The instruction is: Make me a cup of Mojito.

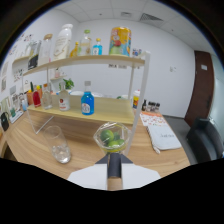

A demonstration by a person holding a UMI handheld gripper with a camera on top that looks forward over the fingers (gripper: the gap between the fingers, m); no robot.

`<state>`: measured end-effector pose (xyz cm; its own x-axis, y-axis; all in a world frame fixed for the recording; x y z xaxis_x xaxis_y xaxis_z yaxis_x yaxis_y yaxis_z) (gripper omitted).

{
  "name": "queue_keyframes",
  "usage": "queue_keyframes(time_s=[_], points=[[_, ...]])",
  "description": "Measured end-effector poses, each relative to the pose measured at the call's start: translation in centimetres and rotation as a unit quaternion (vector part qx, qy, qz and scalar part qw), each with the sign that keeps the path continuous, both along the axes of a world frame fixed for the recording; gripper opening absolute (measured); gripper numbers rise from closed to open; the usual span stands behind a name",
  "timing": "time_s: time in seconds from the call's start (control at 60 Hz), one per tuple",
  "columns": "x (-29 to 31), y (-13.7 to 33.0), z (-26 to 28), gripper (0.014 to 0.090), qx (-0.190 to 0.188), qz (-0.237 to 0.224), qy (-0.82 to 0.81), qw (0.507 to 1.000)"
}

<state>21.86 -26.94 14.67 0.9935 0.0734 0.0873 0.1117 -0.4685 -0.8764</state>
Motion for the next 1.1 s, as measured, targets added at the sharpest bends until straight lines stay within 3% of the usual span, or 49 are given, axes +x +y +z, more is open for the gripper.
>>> queue_keyframes(time_s=[0.167, 0.333, 0.717, 0.8, 0.883, 1.1], points=[[3.4, -0.3, -7.5, 0.0153, -0.086, -0.042, 0.075, 0.993], [4.9, -0.1, -11.8, 0.0154, -0.129, -0.055, 0.104, 0.985], [5.4, -0.2, -14.0, 0.0184, -0.128, -0.036, 0.074, 0.988], [6.1, -0.3, -14.1, 0.0486, -0.127, -0.052, 0.06, 0.989], [6.1, -0.4, -13.2, 0.086, -0.117, -0.059, 0.05, 0.99], [4.6, -1.1, -6.1, 0.0852, -0.046, -0.082, 0.024, 0.995]])
